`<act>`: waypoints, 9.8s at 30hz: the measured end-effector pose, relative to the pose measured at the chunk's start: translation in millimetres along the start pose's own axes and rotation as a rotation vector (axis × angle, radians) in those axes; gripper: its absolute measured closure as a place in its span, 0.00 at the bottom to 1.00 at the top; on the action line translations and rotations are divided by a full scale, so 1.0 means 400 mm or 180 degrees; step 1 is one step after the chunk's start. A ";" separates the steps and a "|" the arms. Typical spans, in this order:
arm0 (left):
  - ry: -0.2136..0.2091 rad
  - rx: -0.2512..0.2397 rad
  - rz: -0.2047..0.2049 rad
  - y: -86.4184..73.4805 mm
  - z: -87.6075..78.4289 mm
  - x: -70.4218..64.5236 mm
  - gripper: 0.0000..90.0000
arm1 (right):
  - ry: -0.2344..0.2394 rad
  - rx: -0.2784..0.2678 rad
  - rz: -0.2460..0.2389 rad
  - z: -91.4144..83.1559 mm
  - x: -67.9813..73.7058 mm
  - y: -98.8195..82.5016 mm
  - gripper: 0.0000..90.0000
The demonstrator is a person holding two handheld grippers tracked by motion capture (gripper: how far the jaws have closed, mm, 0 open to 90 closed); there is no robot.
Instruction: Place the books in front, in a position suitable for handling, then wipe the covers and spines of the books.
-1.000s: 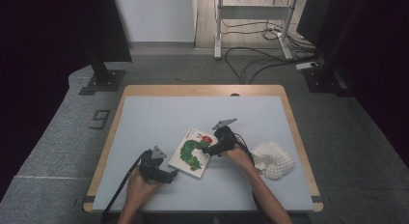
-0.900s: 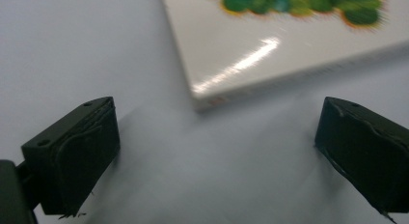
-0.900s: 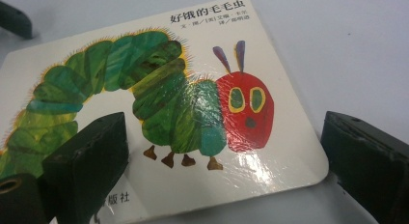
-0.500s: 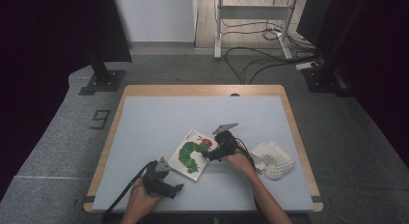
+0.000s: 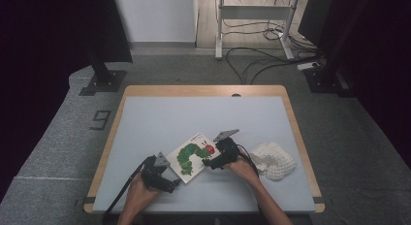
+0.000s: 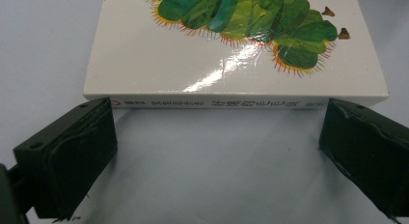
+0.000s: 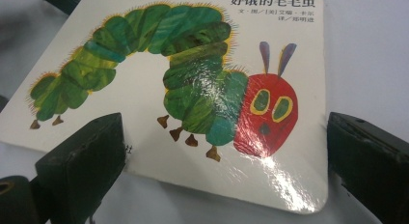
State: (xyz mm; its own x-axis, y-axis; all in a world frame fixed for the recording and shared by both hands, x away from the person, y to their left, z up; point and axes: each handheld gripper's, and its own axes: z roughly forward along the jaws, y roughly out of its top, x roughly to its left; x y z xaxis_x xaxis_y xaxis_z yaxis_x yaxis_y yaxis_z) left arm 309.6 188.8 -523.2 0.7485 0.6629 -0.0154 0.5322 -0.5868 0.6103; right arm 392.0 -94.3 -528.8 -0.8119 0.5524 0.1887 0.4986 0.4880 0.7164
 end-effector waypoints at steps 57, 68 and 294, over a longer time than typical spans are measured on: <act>0.0007 -0.0207 0.0014 -0.074 -0.040 0.050 0.00 | -0.0787 -0.0220 -0.0115 -0.355 -0.025 -0.077 0.07; 0.0009 -0.0209 0.0009 -0.074 -0.040 0.050 0.00 | -0.1061 -0.0220 0.0187 -0.432 -0.089 -0.154 0.09; 0.0038 -0.0221 -0.0021 -0.135 -0.091 0.082 0.01 | 0.0222 0.0167 -0.0880 0.100 0.213 0.126 0.75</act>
State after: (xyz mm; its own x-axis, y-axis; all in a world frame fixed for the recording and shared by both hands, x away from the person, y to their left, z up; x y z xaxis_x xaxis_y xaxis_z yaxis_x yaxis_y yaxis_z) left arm 291.1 259.3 -528.1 0.7402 0.6723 -0.0104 0.5080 -0.5490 0.6637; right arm 360.1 4.5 -503.5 -0.9373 0.3466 0.0381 0.2689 0.6489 0.7117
